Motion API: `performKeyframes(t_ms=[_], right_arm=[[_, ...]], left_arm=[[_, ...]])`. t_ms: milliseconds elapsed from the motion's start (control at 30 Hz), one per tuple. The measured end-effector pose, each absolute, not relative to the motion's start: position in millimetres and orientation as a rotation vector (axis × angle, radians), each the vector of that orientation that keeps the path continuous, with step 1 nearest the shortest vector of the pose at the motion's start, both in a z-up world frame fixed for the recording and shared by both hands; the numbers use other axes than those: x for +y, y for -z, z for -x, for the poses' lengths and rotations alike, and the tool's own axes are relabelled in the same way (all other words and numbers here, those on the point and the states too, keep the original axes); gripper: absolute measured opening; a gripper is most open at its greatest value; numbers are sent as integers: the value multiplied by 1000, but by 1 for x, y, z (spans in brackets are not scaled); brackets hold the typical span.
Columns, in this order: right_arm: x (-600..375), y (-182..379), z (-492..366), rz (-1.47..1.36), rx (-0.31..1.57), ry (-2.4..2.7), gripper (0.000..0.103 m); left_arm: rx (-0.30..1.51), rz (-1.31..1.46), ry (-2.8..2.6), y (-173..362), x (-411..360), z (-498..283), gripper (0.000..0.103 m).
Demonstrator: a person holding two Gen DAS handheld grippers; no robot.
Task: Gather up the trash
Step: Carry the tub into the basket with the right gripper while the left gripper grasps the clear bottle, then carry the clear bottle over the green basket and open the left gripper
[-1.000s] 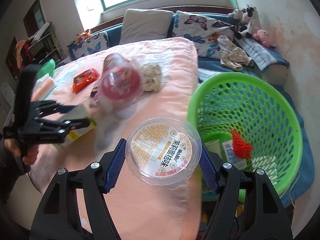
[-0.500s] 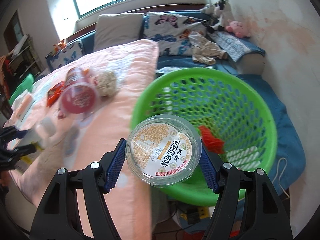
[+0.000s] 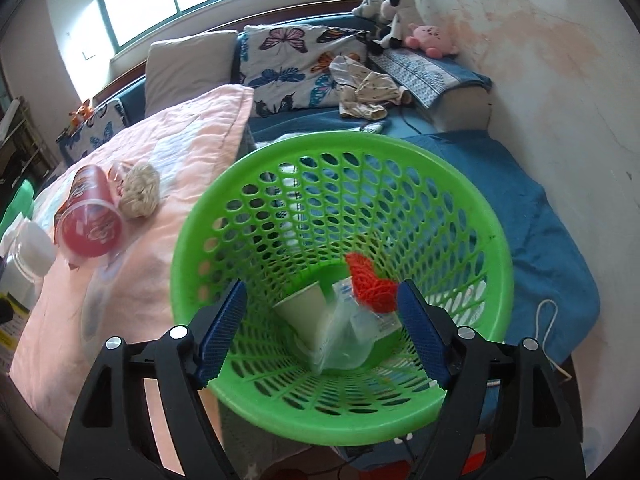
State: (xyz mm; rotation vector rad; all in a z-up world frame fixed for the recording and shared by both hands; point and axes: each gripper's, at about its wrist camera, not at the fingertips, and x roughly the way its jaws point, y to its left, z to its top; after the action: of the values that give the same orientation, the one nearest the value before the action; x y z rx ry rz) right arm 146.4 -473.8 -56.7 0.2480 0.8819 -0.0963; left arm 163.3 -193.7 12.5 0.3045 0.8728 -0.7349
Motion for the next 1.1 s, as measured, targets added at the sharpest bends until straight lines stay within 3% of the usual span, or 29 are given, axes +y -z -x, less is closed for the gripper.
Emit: performKeyframes(t_ms=[633, 1033, 1100], right_arm=[[-503, 31, -99, -263, 790, 95, 82], [-510, 41, -83, -301, 804, 105, 83], [-509, 40, -82, -303, 803, 104, 83]], left_arm=[[974, -370, 823, 17, -348, -213, 55], [1054, -380, 798, 46, -394, -234, 56], [1061, -363, 803, 46, -394, -236, 59]])
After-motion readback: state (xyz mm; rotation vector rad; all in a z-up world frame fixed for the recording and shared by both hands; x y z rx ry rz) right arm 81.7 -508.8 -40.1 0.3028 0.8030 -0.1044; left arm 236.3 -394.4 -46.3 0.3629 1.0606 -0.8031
